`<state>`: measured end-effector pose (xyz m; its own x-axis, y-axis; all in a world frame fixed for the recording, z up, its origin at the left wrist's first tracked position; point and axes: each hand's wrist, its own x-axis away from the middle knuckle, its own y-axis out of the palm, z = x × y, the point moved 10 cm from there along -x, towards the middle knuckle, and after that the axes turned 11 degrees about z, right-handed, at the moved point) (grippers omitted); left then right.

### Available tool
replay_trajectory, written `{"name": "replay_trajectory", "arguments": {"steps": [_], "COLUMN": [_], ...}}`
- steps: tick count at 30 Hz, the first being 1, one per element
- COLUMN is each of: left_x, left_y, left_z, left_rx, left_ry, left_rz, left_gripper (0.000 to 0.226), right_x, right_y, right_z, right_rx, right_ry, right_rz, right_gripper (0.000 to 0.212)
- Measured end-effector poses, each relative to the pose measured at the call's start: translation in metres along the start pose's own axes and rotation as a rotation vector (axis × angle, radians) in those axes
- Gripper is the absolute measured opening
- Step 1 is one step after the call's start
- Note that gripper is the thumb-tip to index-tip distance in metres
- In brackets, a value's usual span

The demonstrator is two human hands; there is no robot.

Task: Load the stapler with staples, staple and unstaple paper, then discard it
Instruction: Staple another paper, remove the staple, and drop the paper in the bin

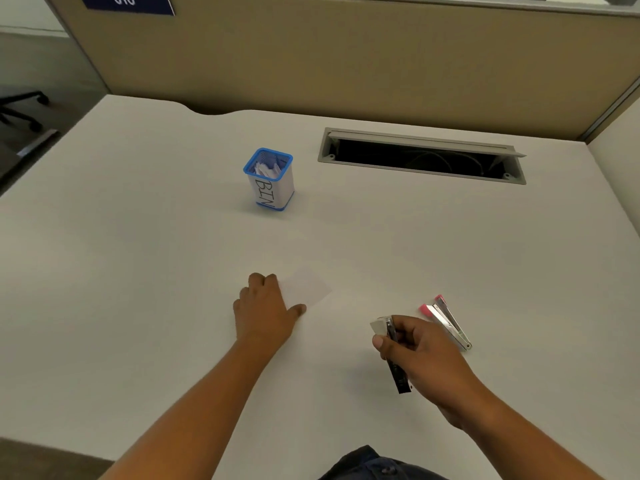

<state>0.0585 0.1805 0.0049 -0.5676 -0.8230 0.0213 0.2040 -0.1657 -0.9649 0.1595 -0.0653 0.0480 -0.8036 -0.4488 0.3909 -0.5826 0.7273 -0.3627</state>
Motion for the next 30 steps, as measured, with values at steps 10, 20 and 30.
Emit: {"name": "replay_trajectory", "arguments": {"steps": [10,20,30], "left_x": [0.001,0.088,0.103], "left_y": [0.011,-0.048,-0.092], "left_z": [-0.002,0.071,0.091], "left_rx": [0.218,1.203,1.307], "left_ry": [-0.088,-0.222,-0.103], "left_rz": [-0.211,-0.475,-0.411], "left_gripper": [0.033,0.035,0.019], "right_x": [0.013,0.019,0.028], "right_y": [0.018,-0.001,-0.027], "right_z": [0.0,-0.029,-0.036], "right_rx": [-0.093,-0.495,-0.561], "right_ry": [0.069,0.081,0.17], "right_rz": [-0.074,0.024,0.159], "right_gripper": [0.009,0.013,0.03]}}
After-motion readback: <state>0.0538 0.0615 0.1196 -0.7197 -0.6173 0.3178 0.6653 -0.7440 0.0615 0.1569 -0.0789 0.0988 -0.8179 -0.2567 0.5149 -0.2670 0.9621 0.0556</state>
